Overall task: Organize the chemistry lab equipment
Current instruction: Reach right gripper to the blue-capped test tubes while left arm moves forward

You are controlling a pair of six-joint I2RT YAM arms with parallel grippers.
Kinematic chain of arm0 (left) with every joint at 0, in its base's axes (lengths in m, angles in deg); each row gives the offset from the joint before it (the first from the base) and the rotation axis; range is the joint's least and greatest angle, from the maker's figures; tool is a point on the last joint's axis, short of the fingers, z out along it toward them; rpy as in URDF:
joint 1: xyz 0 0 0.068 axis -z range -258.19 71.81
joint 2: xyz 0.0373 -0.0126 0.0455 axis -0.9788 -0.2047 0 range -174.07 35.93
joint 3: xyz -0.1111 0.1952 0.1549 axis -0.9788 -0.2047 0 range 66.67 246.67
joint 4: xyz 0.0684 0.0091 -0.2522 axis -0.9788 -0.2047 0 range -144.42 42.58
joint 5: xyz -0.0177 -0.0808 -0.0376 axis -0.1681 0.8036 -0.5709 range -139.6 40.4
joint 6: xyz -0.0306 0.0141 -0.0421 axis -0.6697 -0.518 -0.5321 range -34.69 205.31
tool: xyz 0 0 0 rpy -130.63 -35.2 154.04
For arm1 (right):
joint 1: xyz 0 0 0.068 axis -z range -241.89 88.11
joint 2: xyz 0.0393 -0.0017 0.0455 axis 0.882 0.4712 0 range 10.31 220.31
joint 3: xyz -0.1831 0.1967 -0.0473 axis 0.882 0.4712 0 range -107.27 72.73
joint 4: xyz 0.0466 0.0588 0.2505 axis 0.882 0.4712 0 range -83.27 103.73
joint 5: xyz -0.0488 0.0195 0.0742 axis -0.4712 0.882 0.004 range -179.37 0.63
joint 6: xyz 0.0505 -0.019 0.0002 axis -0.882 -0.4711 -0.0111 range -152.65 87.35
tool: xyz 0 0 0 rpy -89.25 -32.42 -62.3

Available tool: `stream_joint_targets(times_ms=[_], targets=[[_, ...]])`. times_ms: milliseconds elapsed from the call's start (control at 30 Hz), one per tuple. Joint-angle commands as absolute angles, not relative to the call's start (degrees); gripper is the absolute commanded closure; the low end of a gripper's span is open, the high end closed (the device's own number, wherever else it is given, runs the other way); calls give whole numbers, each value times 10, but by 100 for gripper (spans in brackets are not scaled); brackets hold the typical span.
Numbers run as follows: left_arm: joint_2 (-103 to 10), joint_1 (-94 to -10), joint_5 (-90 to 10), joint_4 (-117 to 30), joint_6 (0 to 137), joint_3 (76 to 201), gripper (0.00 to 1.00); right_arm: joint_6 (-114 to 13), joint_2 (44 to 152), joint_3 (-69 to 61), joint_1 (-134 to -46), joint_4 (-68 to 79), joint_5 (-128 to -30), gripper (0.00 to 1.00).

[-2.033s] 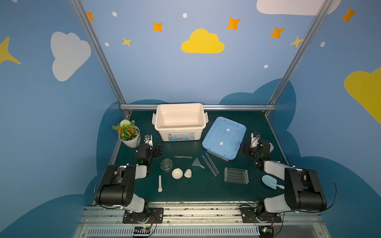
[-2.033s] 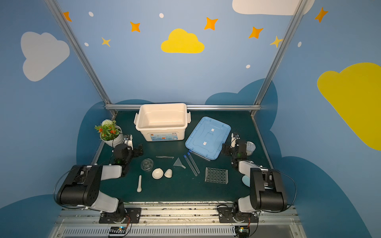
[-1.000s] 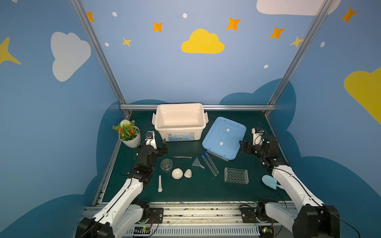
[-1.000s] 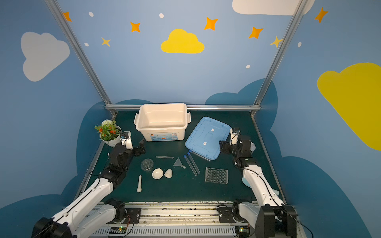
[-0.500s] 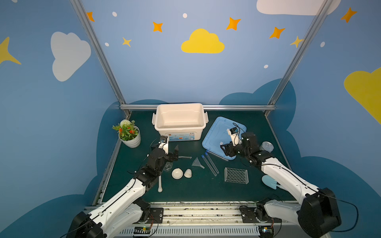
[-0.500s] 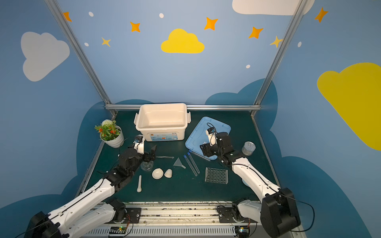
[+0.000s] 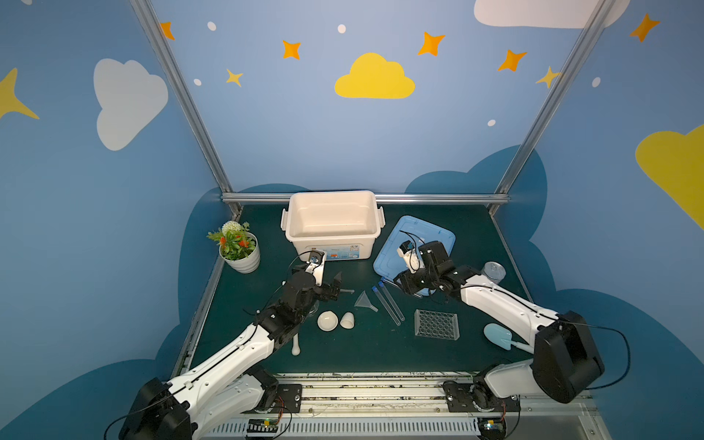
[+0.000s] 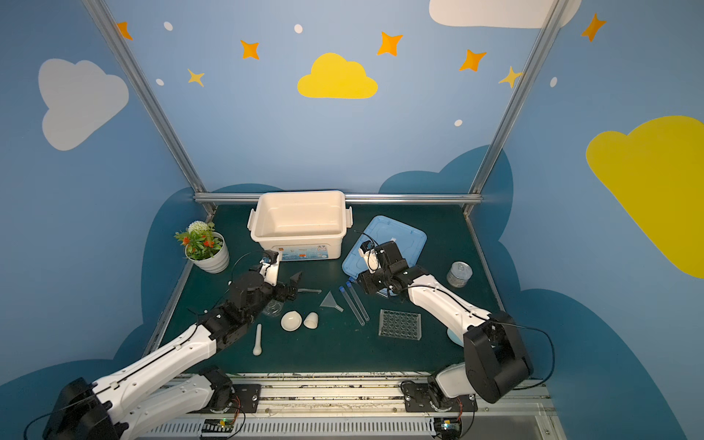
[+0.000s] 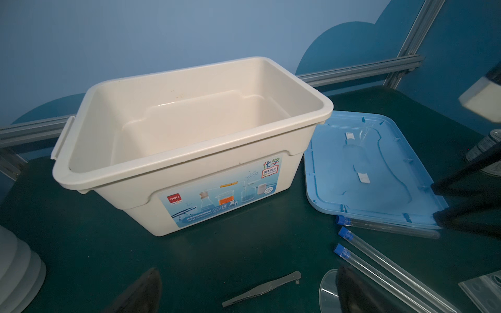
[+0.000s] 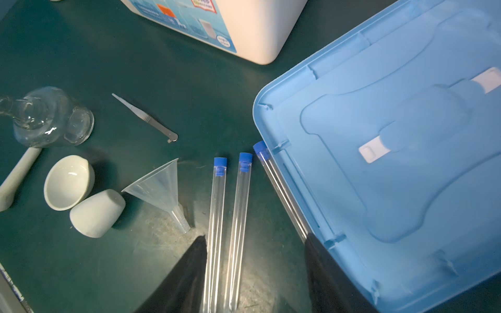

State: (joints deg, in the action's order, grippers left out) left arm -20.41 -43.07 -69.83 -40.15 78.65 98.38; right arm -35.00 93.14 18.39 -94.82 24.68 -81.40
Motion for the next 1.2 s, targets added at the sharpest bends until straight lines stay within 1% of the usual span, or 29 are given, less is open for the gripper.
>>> stream_joint_targets(times_ms=[0,167,300,433,700,800,1167], targets=[[-213,-428,-688,-409,781,997,0,-367,959,153,-965,286,-810,44],[-214,-428,-689,-411,781,998,0,-397,1021,101,-980,357,-828,51],[-215,-427,-694,-412,780,997,0,-401,1062,72,-994,380,-832,56],[-216,-427,-695,-418,780,1000,0,-412,1103,38,-1007,411,-861,61],[-217,-427,-699,-422,779,1000,0,-420,1139,14,-1018,422,-869,63],[-219,-427,-699,-423,779,1000,0,-424,1154,2,-1019,433,-879,66],[-219,-427,-702,-429,782,1000,0,-428,1187,-23,-1022,442,-878,68]])
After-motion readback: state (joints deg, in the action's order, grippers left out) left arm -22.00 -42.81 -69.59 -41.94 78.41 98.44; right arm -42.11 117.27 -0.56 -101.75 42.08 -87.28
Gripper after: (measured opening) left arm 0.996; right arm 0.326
